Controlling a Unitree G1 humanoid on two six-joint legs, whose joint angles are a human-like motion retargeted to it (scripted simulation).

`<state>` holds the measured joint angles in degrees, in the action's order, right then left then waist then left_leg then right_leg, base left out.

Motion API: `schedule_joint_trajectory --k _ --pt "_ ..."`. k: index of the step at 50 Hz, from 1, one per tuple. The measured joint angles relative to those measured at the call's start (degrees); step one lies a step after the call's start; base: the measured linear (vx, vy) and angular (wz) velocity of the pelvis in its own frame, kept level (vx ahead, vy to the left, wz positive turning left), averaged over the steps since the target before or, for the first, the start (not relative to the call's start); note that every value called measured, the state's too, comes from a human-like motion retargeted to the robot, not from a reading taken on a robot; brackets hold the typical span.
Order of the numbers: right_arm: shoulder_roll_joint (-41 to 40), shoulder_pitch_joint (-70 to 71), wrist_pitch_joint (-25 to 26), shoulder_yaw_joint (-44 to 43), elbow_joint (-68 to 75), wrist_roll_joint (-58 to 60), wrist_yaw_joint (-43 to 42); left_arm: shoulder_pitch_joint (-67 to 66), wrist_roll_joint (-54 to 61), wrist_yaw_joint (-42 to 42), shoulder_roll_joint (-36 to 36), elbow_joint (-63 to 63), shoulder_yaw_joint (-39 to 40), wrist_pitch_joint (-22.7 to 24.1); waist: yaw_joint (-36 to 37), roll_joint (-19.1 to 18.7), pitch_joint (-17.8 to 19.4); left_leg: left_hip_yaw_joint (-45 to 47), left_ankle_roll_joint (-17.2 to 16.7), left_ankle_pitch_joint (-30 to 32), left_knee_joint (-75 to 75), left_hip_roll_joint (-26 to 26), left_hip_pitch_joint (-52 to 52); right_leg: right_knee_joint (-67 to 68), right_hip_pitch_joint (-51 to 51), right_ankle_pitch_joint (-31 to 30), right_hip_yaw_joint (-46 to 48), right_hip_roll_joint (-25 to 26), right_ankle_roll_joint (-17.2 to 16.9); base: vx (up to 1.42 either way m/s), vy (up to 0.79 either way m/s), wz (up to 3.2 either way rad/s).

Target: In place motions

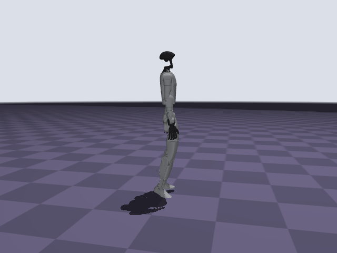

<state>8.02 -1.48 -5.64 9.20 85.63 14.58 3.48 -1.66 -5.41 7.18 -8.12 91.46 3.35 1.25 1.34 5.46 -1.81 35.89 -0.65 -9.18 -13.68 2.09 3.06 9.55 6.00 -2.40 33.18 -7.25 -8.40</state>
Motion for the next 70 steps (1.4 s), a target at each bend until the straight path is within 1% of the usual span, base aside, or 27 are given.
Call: schedule_joint_trajectory --k 2,4,5,8,14,20,26,27,28,30,31,32,33,35,37,42,45,48,53,55,60,62,63,65,67,68,70 --pt "2.18 -3.24 1.98 -5.89 5.76 -0.1 1.43 7.02 1.51 2.31 0.44 -3.7 -2.2 -0.94 -2.67 -2.45 -0.34 -6.4 0.93 -0.29 4.32 -0.99 -1.73 13.93 -6.43 -13.24 6.2 -1.76 -0.91 -0.09 0.17 1.07" --pt "4.45 -5.43 3.0 -10.66 9.31 -3.17 1.48 13.9 2.8 6.99 0.75 -10.94 -2.0 -0.74 -3.23 -2.78 3.62 -9.87 1.36 -0.86 3.5 -1.08 -3.51 33.11 -18.98 -21.58 1.21 -5.06 2.75 -0.29 0.14 0.07" --pt "5.48 -6.42 3.13 -12.81 10.6 -5.49 0.9 17.35 3.29 9.7 0.73 -15.17 -1.68 -0.15 -4.08 -2.06 6.5 -9.44 1.93 -0.61 3.63 -0.4 -3.26 43.21 -27.98 -21.85 -8.08 -4.87 3.68 -0.45 0.15 0.02" --pt "7.86 -9.08 4.5 -18.1 11.77 -12.96 1.63 25.98 0.76 12.65 -1.22 -27.11 -1.7 2.75 -6.67 -2.9 12.3 -9.41 4.68 -0.41 4.44 0.18 -3.64 61.71 -41.89 -14.84 -7.92 -11.22 6.97 -0.42 0.17 0.27" --pt "10.76 -16.85 5.98 -24.71 11.77 -15.8 -3.84 27.18 3.84 1.92 -1.29 -40.91 -4.04 8.44 -14.05 -6.4 10.15 -7.24 5.83 1.75 6.66 -3.95 -5.2 69.45 -57.85 -8.38 -7.94 -5.43 7.61 0.03 -0.01 0.52" --pt "9.47 -18.02 5.78 -25.45 11.77 -17.24 -2.49 25.04 5.42 5.52 1.84 -37.23 -5.18 8.92 -11.68 -4.44 9.25 -6.91 4.35 0.43 7.58 -2.45 -1.15 58.01 -41.44 -11.32 -8.42 -6.5 3.45 0.08 -0.11 -0.07" --pt "6.19 -13.64 5.24 -17.37 11.77 -16.63 -2.03 14.04 -2.27 4.09 3.92 -16.04 -6.02 7.2 -4.6 -2.79 3.87 -4.39 0.98 -1.34 6.36 -0.78 2.97 20.63 -13.49 -16.4 -12.99 -0.12 -2.13 0.28 -0.13 -0.46" --pt "5.51 -12.03 5.17 -15.1 11.77 -16.08 -2.42 11.72 -3.79 4.07 3.79 -11.64 -5.89 6.13 -3.7 -1.98 3.18 -3.92 0.53 -1.59 5.09 0.05 3.45 13.19 -8.74 -14.7 -14.11 0.38 -3.19 0.25 -0.18 -0.41" --pt "4.82 -9.92 5.04 -12.49 11.77 -15.24 -3.31 9.31 -5.05 4.27 3.33 -7.44 -5.61 4.5 -3.37 -1.16 2.73 -3.65 0.05 -1.59 2.95 0.71 3.68 6.87 -4.26 -6.58 -14.23 0.25 -4.4 0.27 -0.17 -0.59" --pt "2.84 -4.66 4.64 -6.15 11.77 -13.76 -5.55 2.99 -7.2 3.58 2.39 -0.74 -3.25 1.02 -1.0 0.29 1.58 2.47 -1.45 2.17 -5.39 -0.38 3.92 -1.23 2.0 5.54 -6.23 -1.75 0.19 0.28 -0.15 -1.36" --pt "1.41 -0.25 4.17 -3.19 11.75 -13.82 -5.6 -0.24 -7.37 2.54 1.98 1.2 -1.26 -0.35 2.0 1.25 1.12 5.84 -2.2 8.0 -16.64 -4.43 -0.27 -2.15 1.33 5.63 -7.15 -3.34 0.63 0.14 -0.22 -2.03" --pt "0.15 3.91 3.61 -0.88 10.3 -13.62 -5.43 -3.19 -7.3 1.38 1.57 2.94 0.95 -1.36 4.37 1.75 1.5 7.53 -1.28 13.33 -28.16 -8.97 -5.24 -2.63 0.56 5.39 -9.07 -4.16 0.93 -0.03 -0.31 -1.64" --pt "-0.78 7.56 2.83 0.14 5.99 -12.94 -4.84 -5.6 -6.72 -0.03 1.16 4.28 3.57 -1.63 5.46 1.32 3.56 5.85 2.97 17.67 -40.25 -14.48 -11.78 -2.21 -0.38 4.48 -12.95 -3.47 0.94 -0.18 -0.33 -0.88" --pt "-2.97 14.57 1.21 2.81 -5.21 -10.95 -3.77 -9.61 -2.35 -1.66 0.47 5.78 8.27 -0.96 6.58 -1.26 8.55 -2.91 4.81 14.05 -58.39 -19.99 -24.44 -2.21 -0.24 3.31 -15.07 -0.77 1.81 -0.43 -0.35 -0.72" --pt "-2.84 23.85 -0.08 6.07 -15.44 -8.83 -1.03 -10.94 0.71 0.39 -0.08 5.95 13.53 -1.58 10.79 -2.8 14.5 -4.05 6.03 8.91 -73.64 -30.28 -34.33 -2.79 0.29 2.94 -13.46 2.1 5.33 -0.65 -0.37 -1.49" --pt "1.15 35.52 -4.11 5.37 -30.93 -2.56 -5.97 -17.3 -1.54 -0.82 -0.93 5.95 19.52 -2.43 22.82 1.95 20.01 -2.54 11.06 1.05 -87.25 -32.34 -57.73 -3.02 -2.38 1.09 -20.71 -1.01 9.6 -0.11 -0.09 -1.0" --pt "2.72 35.82 -6.24 2.99 -34.06 -2.29 -8.85 -22.25 0.02 -0.42 -3.52 5.95 17.87 -2.76 29.46 5.57 18.57 3.59 13.0 -0.89 -83.48 -29.58 -61.71 -1.01 -6.0 0.93 -21.63 -5.16 10.33 0.34 0.08 -0.28" --pt "2.43 36.19 -6.58 1.99 -34.4 -1.97 -6.74 -21.56 2.44 -1.06 -3.55 5.95 18.63 -3.49 28.81 5.94 18.51 3.72 13.53 -1.42 -82.59 -29.22 -60.23 -0.91 -5.94 1.27 -21.46 -5.24 10.48 -0.03 -0.01 0.38" --pt "0.25 29.7 -6.05 4.76 -29.01 -2.87 -4.23 -17.35 3.51 0.03 -1.64 5.6 18.31 -1.73 20.22 1.75 11.86 -5.21 4.74 3.87 -78.48 -27.42 -47.19 -5.64 -1.72 1.41 -17.39 0.32 9.17 0.05 0.07 0.75" --pt "-0.43 24.17 -5.6 5.85 -25.1 -2.47 -3.68 -15.63 2.92 0.68 -1.21 5.11 16.24 -1.11 15.84 1.52 7.95 -5.13 1.16 5.97 -70.64 -22.88 -36.86 -6.62 -1.05 1.83 -14.4 -0.03 7.24 0.18 0.16 1.09" --pt "0.02 4.68 -3.41 2.04 -11.21 1.91 -1.17 -8.27 2.2 -3.11 -1.2 4.78 4.51 -0.14 5.94 2.3 0.37 -8.86 -8.01 16.13 -24.61 0.25 -6.1 -4.74 0.22 2.48 -9.66 -2.16 3.13 0.25 0.19 0.83" --pt "1.25 -2.37 -1.62 -2.28 -3.46 2.66 -0.98 -3.1 0.74 -3.07 -1.21 2.78 -0.88 -0.42 2.63 0.02 -2.7 -5.26 -7.87 2.56 -4.88 2.32 3.28 -1.8 -0.91 -0.68 -6.58 0.22 2.06 0.15 0.22 0.95" --pt "2.16 -5.59 -0.45 -5.21 0.45 2.93 -1.01 0.07 -0.12 -2.32 -0.79 1.29 -3.16 -0.8 -0.73 -1.38 -4.5 2.65 -6.24 -1.14 1.58 0.0 6.83 1.4 -2.04 -5.04 -1.47 0.65 0.95 -0.07 0.26 1.66" --pt "4.81 -8.19 2.08 -12.37 8.56 2.97 -1.16 8.64 -2.17 1.41 0.83 -3.86 -4.89 -2.15 -4.44 -5.37 -6.11 -4.23 -5.03 -1.91 9.32 -2.63 3.31 19.82 -13.5 -20.31 5.8 -3.46 -0.43 -0.41 0.32 1.51" --pt "7.27 -10.2 3.96 -17.39 11.77 -1.47 -1.93 17.79 -2.43 3.3 1.47 -11.76 -4.66 0.05 -9.22 -4.94 0.12 -10.73 -2.05 -4.44 10.1 -0.35 1.52 41.24 -31.78 -25.58 -8.22 -5.48 3.42 -0.65 0.4 1.03" --pt "8.75 -12.21 4.69 -19.48 11.77 -4.16 -1.94 22.08 -1.33 4.85 0.57 -15.87 -5.44 1.64 -9.95 -6.01 3.7 -8.12 0.45 -5.16 11.72 0.75 2.93 51.81 -38.0 -22.7 -10.01 -7.16 5.02 -0.66 0.48 0.75" --pt "10.17 -14.66 7.07 -22.16 11.77 -10.09 -0.41 30.64 -0.95 9.15 -2.95 -24.74 -5.74 3.45 -16.52 -6.24 10.47 -5.14 0.68 -4.14 13.19 0.11 5.16 68.01 -48.99 -19.27 -14.6 -11.61 3.62 -0.75 0.5 1.35"
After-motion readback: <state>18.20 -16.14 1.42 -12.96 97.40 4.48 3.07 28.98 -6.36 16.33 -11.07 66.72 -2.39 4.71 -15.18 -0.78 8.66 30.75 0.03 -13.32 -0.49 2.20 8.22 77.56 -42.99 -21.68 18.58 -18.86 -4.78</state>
